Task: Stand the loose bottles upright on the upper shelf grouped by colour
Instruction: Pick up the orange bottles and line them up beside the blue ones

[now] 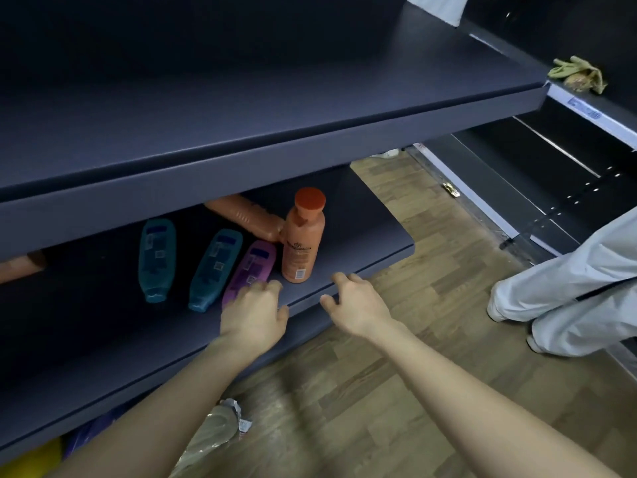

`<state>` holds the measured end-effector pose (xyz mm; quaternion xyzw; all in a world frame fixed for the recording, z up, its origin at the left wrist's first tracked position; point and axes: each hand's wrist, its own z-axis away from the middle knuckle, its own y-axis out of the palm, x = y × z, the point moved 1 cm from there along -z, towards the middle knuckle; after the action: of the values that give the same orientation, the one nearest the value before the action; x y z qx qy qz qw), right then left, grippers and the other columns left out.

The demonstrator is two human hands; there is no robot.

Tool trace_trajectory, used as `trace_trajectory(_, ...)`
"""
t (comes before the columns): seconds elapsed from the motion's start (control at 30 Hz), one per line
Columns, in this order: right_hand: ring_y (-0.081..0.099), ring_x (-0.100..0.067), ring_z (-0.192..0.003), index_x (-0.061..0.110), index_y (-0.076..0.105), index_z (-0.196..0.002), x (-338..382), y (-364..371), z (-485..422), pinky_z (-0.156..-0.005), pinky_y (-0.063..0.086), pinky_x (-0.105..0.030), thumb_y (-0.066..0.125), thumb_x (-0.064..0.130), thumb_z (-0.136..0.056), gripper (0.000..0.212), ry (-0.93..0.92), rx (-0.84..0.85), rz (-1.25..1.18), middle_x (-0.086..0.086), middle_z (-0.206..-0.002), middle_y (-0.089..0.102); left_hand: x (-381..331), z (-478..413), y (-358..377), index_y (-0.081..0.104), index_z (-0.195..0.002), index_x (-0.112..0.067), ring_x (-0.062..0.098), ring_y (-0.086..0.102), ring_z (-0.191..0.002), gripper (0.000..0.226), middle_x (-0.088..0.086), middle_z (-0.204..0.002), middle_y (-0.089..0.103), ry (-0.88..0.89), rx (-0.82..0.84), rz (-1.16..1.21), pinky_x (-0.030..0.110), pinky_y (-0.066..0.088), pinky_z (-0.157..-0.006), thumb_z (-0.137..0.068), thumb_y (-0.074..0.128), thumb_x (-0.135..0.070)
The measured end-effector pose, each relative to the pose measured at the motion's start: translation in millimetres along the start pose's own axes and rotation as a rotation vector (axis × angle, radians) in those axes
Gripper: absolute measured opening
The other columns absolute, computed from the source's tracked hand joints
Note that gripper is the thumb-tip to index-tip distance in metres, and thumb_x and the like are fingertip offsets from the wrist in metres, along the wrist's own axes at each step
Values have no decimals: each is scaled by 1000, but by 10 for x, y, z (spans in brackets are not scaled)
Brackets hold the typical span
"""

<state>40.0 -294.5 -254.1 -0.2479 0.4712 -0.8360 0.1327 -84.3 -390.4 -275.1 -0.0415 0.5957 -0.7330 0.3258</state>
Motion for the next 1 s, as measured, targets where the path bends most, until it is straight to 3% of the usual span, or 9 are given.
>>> trace_trajectory(0.3, 41, -34, -127, 11, 35, -141, -20, 118, -402, -101, 39, -38, 45, 33, -97, 50, -21, -48, -91, -16, -137, 43, 16, -385, 151, 39, -134, -19, 26, 49, -118, 42, 6, -130, 49, -4, -36, 73, 37, 44, -87, -94, 48, -30)
trace_trajectory(0.53, 41, -27, -129, 11, 23, -146, 58, 4, -633, -92, 37, -27, 67, 31, -84, 78, -55, -212, -511, -13, -143, 39, 9, -570, 188, 43, -131, -16, 28, 55, -109, 42, 9, -122, 56, 38, -113, 291, 35, 45, -80, -91, 54, -23)
trace_trajectory(0.67, 43, -25, -129, 15, 21, -147, 185, -156, -741, -102, 42, -37, 78, 24, -70, 96, -127, -273, -734, -11, -141, 42, -26, -689, 173, 24, -144, -18, 35, 52, -113, 64, 14, -131, 48, 41, -191, 350, 46, 48, -87, -89, 57, -21)
trace_trajectory(0.73, 51, -22, -120, 17, 32, -139, 257, -217, -782, -95, 45, -34, 79, 20, -66, 87, -181, -279, -798, -6, -132, 50, -55, -734, 160, 17, -147, -19, 35, 51, -116, 74, 15, -135, 44, 37, -198, 386, 48, 48, -90, -86, 58, -19)
trace_trajectory(0.83, 57, -22, -107, 19, 45, -112, 349, -252, -842, -78, 42, -25, 80, 16, -66, 59, -193, -243, -778, -8, -119, 57, -118, -755, 137, 15, -148, -15, 33, 52, -115, 77, 16, -136, 44, 30, -215, 445, 43, 48, -91, -86, 58, -17)
trace_trajectory(1.0, 53, -14, -96, 16, 47, -115, 353, -319, -817, -67, 40, -15, 79, 13, -70, 55, -192, -250, -759, 2, -106, 57, -176, -716, 165, 18, -147, -8, 34, 54, -111, 75, 19, -134, 46, 31, -277, 472, 36, 46, -85, -85, 60, -11)
